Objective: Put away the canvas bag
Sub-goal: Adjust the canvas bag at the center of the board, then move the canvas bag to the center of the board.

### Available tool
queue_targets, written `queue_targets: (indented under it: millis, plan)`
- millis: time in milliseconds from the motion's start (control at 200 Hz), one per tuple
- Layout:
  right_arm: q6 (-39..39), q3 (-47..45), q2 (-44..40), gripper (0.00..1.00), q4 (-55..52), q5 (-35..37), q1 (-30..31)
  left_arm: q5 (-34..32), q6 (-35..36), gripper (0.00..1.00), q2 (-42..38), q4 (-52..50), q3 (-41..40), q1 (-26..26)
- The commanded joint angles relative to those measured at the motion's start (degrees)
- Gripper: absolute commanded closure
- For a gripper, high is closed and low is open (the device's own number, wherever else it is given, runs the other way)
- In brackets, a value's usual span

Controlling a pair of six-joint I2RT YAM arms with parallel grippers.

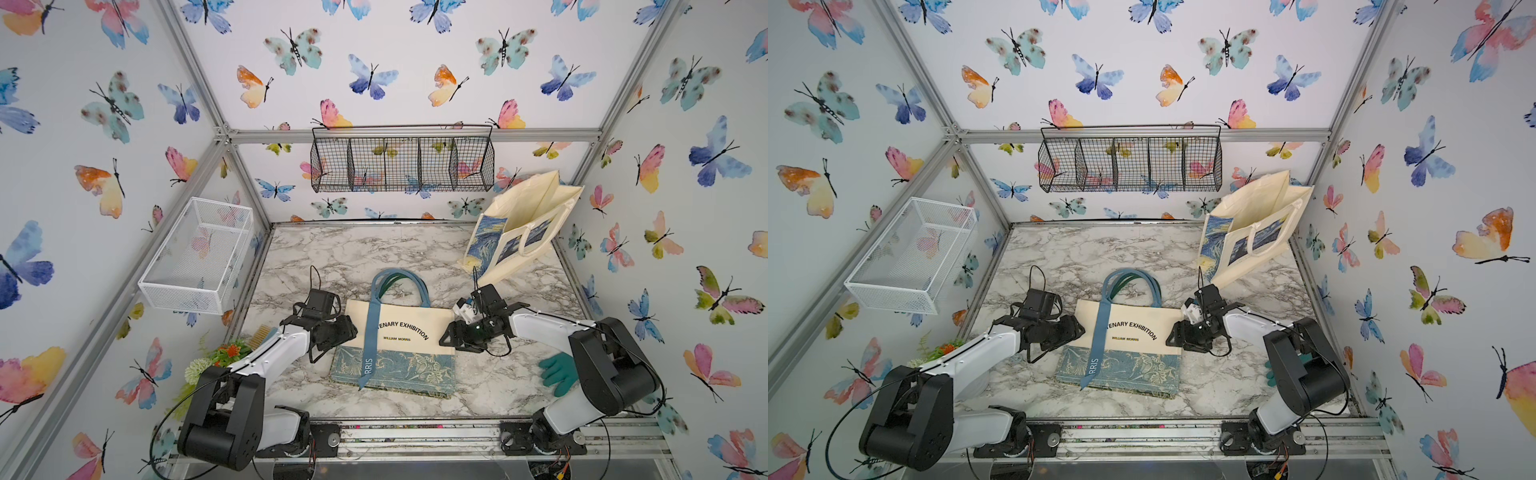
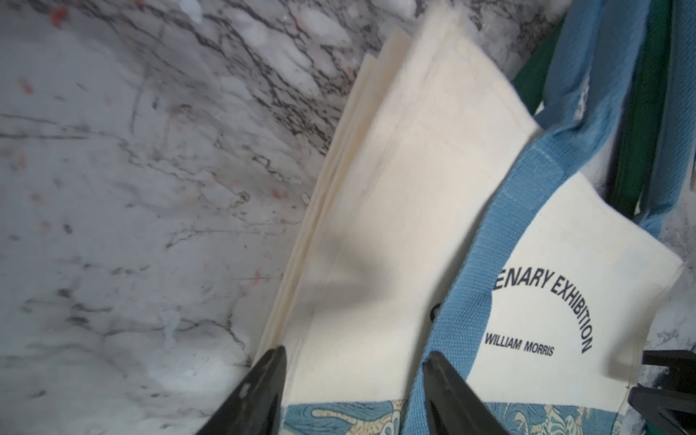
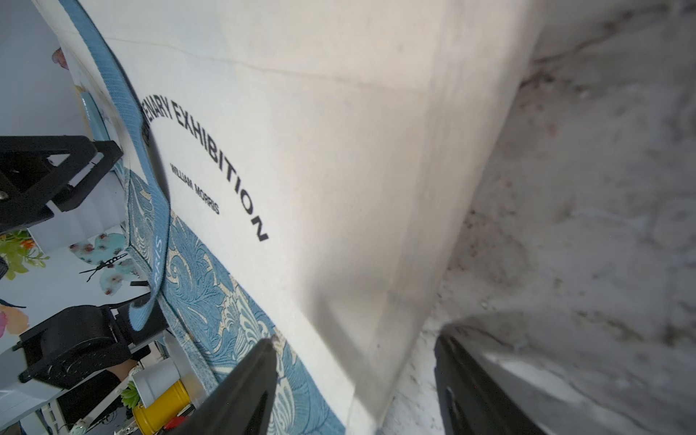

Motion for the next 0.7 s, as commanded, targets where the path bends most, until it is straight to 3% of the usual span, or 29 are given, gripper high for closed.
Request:
queue_targets:
  millis: [0, 310, 526, 691]
  plan:
    - [0.9, -1.9, 1.6, 0.3, -0.6, 0.5, 0.5, -4.9, 1.8, 0.37, -1.7, -4.8, 1.4, 0.3]
    - [-0.4, -1.0, 1.7, 0.3, -0.9, -0.8, 0.7, -2.6, 0.8, 0.37, 2.3, 0.2, -3.0, 0.3]
    - [-4.7, -0.6, 3.2, 0.31, -3.8, -4.2, 2.4, 2.4, 0.4, 0.39, 3.9, 3.0, -4.6, 0.3]
    - [-3.6, -0.4, 4.1, 0.31, -2.8, -6.1, 5.2, 9.0, -1.4, 0.48, 3.6, 5.5, -5.5, 0.3]
